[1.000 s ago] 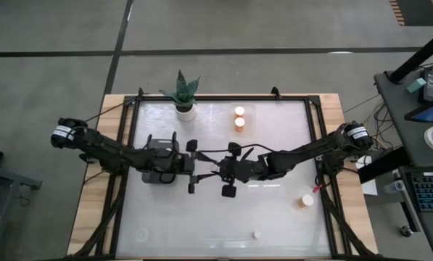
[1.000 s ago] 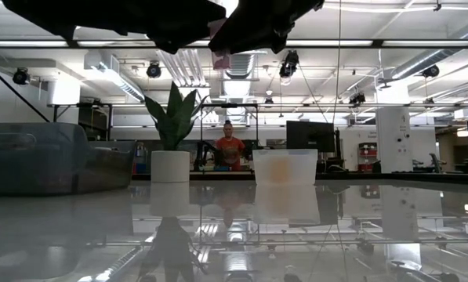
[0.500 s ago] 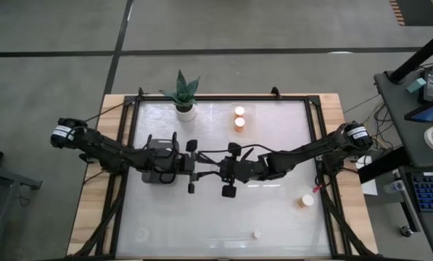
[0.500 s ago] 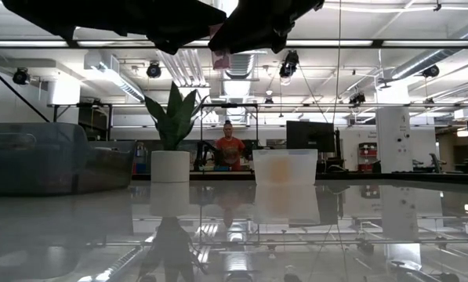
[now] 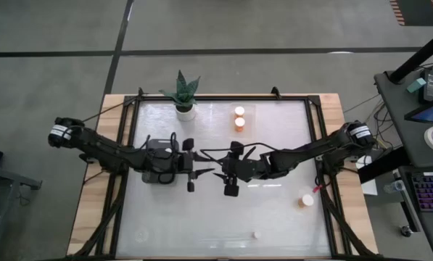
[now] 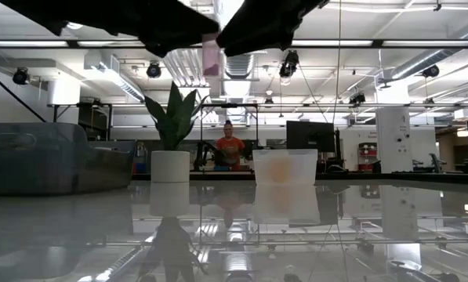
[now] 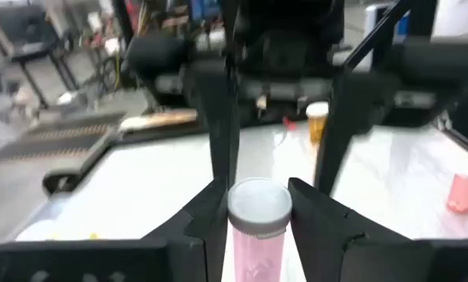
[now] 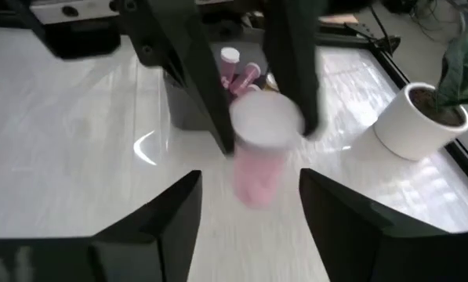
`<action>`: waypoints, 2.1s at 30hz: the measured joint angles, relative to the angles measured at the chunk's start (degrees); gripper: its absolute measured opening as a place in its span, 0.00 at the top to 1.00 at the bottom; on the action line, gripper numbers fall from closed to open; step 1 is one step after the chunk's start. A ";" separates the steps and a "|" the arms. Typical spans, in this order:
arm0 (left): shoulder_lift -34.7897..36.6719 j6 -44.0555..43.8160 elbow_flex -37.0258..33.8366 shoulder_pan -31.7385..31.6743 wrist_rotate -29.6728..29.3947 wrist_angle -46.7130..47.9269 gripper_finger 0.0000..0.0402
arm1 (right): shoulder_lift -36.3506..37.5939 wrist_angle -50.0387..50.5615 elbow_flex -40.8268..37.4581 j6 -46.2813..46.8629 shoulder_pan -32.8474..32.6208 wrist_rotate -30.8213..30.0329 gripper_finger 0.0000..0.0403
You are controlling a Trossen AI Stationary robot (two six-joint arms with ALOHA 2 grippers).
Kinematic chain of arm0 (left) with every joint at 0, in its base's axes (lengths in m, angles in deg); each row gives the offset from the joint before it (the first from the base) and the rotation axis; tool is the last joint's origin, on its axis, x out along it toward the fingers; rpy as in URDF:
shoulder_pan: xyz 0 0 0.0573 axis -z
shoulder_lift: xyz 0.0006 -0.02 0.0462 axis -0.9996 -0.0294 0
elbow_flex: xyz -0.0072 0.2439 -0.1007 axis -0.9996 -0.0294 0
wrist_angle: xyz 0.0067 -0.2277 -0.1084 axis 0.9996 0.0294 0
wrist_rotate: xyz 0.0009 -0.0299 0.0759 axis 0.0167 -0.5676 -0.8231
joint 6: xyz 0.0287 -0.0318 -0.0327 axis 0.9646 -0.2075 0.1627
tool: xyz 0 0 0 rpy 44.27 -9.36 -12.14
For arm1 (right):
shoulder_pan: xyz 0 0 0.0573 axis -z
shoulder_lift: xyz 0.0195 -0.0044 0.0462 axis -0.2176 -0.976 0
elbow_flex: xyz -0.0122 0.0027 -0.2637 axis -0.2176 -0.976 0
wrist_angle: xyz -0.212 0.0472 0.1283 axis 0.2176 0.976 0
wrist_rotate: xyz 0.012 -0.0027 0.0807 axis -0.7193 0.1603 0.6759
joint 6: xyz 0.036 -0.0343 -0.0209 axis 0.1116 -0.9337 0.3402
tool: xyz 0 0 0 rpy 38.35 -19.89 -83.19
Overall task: Pick and place medicine bottles into bin by pill shape (circle, oval)
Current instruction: Put the top small pink pill bottle into the black bin, then put the big orange pill bottle into the transparent bin
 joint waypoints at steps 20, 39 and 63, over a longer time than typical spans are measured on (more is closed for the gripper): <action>17.55 -38.15 -0.24 16.09 -41.65 51.30 0.75 | 2.75 6.51 -0.79 1.14 0.15 -0.59 0.45; 14.54 -65.59 -3.73 17.13 -28.46 72.57 0.75 | 2.75 5.93 -3.15 2.15 0.14 -1.49 0.45; 5.02 -68.33 -4.59 17.09 -28.33 70.89 0.66 | 2.72 4.90 -3.15 2.20 0.13 -1.49 0.45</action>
